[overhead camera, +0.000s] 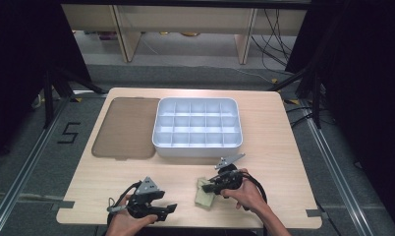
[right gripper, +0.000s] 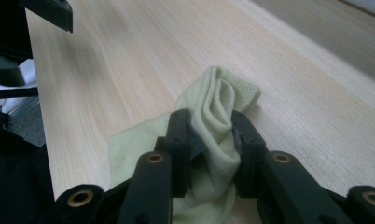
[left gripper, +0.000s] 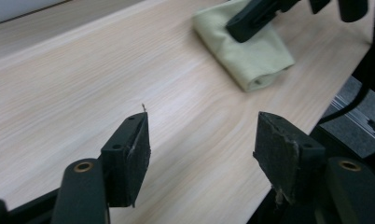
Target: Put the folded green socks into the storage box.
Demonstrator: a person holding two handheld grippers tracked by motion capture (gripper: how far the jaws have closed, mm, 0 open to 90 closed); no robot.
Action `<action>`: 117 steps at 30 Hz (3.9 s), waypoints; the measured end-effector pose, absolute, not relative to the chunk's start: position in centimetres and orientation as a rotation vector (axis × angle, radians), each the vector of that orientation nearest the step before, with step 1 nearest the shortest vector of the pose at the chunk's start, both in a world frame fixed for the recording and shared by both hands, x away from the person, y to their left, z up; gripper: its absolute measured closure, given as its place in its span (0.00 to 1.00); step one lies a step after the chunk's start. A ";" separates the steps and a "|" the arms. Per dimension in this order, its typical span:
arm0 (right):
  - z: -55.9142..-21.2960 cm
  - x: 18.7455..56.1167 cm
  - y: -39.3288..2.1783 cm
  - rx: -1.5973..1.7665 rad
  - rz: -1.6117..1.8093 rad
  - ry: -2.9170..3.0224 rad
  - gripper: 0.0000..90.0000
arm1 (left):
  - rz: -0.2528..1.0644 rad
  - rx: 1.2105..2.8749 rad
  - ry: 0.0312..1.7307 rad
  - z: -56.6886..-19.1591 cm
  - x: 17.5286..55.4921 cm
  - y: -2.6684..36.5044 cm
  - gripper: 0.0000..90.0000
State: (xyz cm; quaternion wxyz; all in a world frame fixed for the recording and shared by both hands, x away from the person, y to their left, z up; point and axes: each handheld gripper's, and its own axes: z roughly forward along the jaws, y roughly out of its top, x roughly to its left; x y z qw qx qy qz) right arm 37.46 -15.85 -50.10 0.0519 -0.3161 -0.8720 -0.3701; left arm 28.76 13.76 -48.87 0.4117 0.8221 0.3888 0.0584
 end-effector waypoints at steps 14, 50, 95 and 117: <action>-47.8 37.1 -16.7 -0.931 -1.268 -2.758 0.81 | 0.174 2.109 1.072 -50.4 29.3 16.4 0.32; -42.2 37.3 -20.4 -1.033 -1.519 -2.818 0.81 | 0.225 2.127 1.105 -50.8 29.6 16.3 0.25; -39.2 39.7 -22.3 -1.193 -1.531 -2.926 0.81 | 0.212 2.152 1.107 -51.1 29.3 16.2 0.25; -37.9 42.7 -22.5 -1.265 -1.514 -2.970 0.81 | 0.221 2.141 1.097 -51.1 29.3 16.2 0.25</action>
